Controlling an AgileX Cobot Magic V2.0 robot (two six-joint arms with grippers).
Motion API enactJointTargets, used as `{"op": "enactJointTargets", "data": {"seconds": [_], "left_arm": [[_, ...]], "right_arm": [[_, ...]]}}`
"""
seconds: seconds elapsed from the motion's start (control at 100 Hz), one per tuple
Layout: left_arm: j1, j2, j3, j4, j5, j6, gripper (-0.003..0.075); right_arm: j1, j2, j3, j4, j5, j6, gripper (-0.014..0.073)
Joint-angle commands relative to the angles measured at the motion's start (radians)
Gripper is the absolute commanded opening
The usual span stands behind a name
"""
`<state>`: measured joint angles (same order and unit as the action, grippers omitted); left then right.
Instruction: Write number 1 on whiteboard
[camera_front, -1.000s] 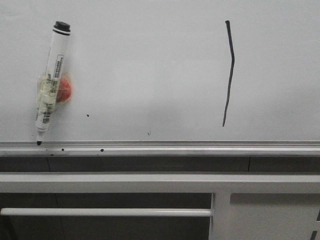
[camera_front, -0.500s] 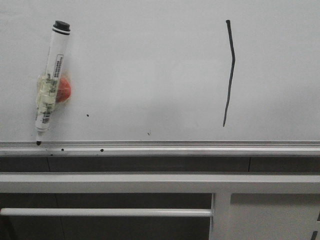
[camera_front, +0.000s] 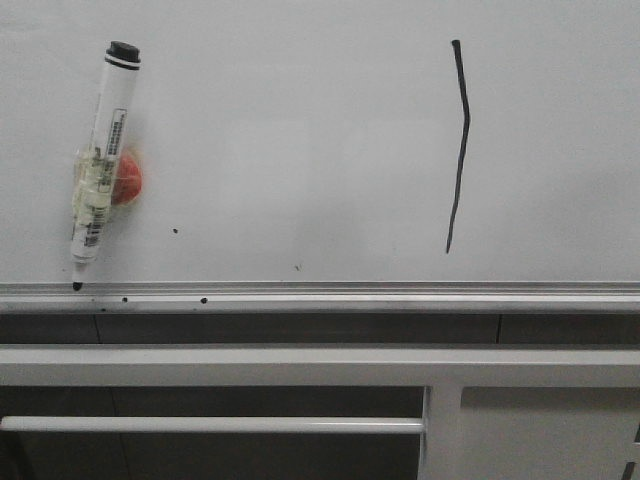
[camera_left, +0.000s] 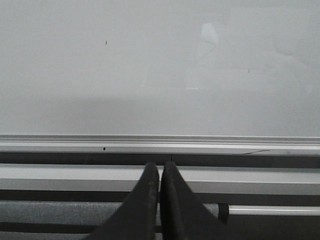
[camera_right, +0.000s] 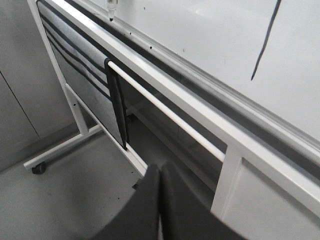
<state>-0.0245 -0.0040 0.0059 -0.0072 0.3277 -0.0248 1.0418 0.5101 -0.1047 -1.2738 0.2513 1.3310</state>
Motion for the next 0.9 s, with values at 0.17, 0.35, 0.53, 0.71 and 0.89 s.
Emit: {"op": "enactJointTargets", "data": {"seconds": [0.17,0.35,0.53,0.71,0.89], "left_arm": [[0.003,-0.023,0.006,-0.010,-0.070,-0.001,-0.0020],[0.003,-0.023,0.006,-0.010,-0.070,-0.001,-0.0020],[0.003,-0.023,0.006,-0.010,-0.070,-0.001,-0.0020],[0.003,-0.023,0.006,-0.010,-0.070,-0.001,-0.0020],[0.003,-0.023,0.006,-0.010,-0.070,-0.001,-0.0020]], "right_arm": [[-0.027,-0.002,-0.024,-0.042,0.091,-0.002,-0.0064],[-0.190,-0.040,-0.024,-0.049,0.021,-0.002,-0.0064],[-0.446,-0.107,-0.024,-0.076,-0.151,-0.002,-0.0064],[-0.744,-0.177,-0.024,-0.118,-0.356,-0.002,-0.0064],[-0.971,-0.187,-0.024,-0.152,-0.507,-0.002,-0.0064]]}}
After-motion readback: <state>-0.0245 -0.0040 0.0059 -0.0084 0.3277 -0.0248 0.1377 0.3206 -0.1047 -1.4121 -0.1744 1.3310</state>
